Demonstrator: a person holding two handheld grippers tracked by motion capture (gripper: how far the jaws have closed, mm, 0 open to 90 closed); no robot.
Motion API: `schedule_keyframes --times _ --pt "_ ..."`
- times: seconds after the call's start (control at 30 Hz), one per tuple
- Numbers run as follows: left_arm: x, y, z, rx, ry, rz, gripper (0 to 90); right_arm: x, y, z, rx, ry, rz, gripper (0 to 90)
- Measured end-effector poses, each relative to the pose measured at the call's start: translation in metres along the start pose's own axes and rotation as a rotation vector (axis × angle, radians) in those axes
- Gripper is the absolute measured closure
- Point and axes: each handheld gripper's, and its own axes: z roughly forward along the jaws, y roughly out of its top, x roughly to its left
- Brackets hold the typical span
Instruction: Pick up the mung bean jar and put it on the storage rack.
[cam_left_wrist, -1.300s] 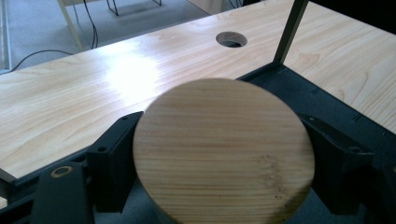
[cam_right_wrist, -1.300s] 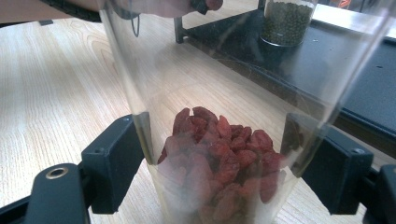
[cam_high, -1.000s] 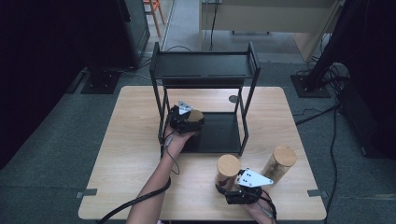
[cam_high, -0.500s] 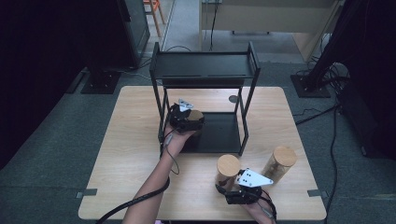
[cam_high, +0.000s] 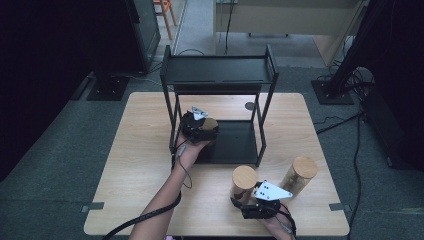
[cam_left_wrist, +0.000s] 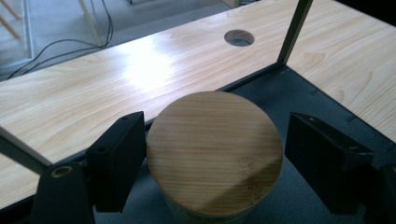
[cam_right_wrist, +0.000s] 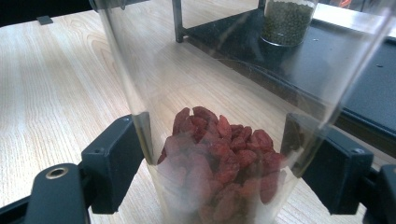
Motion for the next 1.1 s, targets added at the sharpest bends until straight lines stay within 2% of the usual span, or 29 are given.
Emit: schedule_keyframes --times 0.13,0.3,0.47,0.53,1.1 --pt "-0.003 -0.003 0.001 0.020 0.023 0.018 21.2 0.000 0.000 0.000 0.000 0.000 0.000 19.9" --pt "-0.004 -0.007 0.000 0.029 0.030 0.009 21.2 0.000 0.000 0.000 0.000 0.000 0.001 19.9" --pt "-0.009 -0.012 0.000 0.036 0.068 0.050 21.2 0.000 0.000 0.000 0.001 -0.001 0.000 19.9" --pt "-0.010 -0.014 0.000 0.036 0.075 0.048 21.2 0.000 0.000 0.000 0.001 -0.001 0.000 19.9" --pt "-0.012 -0.032 -0.006 0.042 0.044 0.016 21.2 0.000 0.000 0.000 0.001 -0.001 -0.001 19.9"
